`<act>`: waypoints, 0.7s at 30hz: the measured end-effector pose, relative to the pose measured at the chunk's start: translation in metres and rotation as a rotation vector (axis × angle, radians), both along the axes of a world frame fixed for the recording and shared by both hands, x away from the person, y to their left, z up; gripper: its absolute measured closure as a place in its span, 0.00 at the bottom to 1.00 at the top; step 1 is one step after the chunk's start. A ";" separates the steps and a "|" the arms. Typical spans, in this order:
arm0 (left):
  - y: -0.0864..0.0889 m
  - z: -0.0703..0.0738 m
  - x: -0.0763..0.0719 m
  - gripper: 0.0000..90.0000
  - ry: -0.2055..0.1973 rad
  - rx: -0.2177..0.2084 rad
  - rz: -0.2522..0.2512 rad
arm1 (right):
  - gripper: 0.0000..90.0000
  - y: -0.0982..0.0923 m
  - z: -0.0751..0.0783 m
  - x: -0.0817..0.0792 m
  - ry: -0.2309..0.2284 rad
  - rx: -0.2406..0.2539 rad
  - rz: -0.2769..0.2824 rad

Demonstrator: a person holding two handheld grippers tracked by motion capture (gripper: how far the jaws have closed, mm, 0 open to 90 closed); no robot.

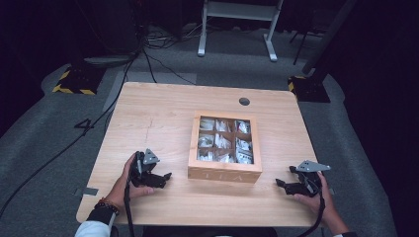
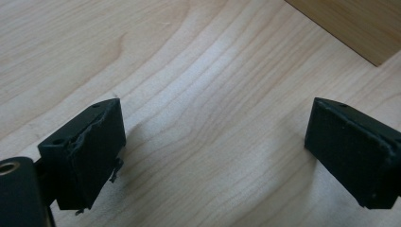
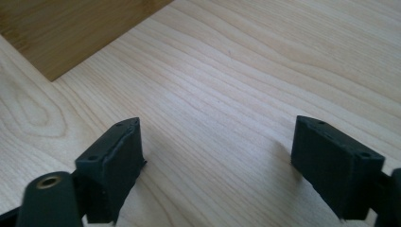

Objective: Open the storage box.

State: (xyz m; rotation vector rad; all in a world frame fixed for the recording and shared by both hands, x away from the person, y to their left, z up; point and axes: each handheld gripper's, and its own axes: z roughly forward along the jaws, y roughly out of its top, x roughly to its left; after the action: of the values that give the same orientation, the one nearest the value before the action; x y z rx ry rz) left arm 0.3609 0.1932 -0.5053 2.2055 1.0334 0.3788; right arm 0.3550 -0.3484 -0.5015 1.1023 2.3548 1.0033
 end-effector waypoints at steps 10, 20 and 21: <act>0.004 0.000 -0.002 0.07 -0.001 0.000 -0.031 | 0.27 0.035 0.026 -0.016 -0.060 0.027 0.109; 0.004 0.000 -0.002 0.07 -0.002 -0.001 -0.030 | 0.34 0.057 0.045 -0.026 -0.103 0.068 0.175; 0.004 0.000 -0.002 0.07 -0.002 -0.001 -0.030 | 0.35 0.059 0.046 -0.026 -0.107 0.072 0.180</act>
State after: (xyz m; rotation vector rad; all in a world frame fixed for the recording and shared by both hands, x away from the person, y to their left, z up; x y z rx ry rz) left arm 0.3587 0.1971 -0.5054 2.2170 0.9980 0.3666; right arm 0.3290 -0.2896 -0.4553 0.8496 2.3794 1.1876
